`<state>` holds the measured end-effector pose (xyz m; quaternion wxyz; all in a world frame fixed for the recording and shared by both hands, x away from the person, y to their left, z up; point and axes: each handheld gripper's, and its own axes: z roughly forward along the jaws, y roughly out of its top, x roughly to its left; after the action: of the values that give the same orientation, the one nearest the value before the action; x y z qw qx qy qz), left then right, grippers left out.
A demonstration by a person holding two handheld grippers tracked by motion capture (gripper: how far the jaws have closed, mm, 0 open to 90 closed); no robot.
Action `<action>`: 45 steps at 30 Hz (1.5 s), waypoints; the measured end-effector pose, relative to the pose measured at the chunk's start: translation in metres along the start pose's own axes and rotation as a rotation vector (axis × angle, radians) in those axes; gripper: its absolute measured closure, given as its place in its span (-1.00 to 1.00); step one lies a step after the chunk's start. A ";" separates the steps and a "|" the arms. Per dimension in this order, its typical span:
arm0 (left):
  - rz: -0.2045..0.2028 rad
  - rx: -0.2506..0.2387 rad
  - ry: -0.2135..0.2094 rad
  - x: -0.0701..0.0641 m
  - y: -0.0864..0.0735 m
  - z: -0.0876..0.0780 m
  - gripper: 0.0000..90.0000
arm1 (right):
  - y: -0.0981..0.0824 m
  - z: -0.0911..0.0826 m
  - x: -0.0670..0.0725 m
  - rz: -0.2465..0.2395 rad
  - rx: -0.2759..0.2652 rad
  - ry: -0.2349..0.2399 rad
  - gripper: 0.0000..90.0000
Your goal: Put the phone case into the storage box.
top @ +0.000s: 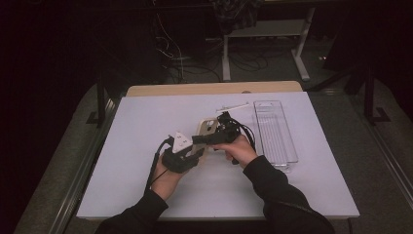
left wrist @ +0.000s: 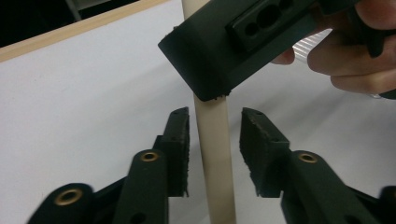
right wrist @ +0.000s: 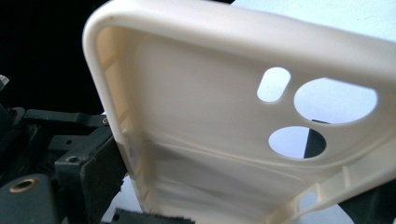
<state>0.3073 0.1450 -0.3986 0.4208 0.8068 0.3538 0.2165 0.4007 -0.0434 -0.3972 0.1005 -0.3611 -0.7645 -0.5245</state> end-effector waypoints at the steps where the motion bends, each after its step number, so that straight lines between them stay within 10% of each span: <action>1: 0.004 0.004 -0.003 0.001 0.000 0.000 0.28 | 0.000 -0.001 0.000 0.001 0.000 -0.002 -0.83; 21: -0.017 0.032 -0.123 0.023 0.005 -0.017 -0.69 | 0.005 -0.011 -0.002 -0.008 -0.035 -0.041 -0.80; 45: 0.034 0.113 -0.220 0.068 -0.042 -0.051 -1.00 | 0.008 -0.016 -0.004 -0.012 -0.043 -0.049 -0.79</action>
<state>0.3022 0.2398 -0.4018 0.4070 0.8541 0.3034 0.1135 0.4052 -0.0582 -0.3870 0.0709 -0.3714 -0.7573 -0.5324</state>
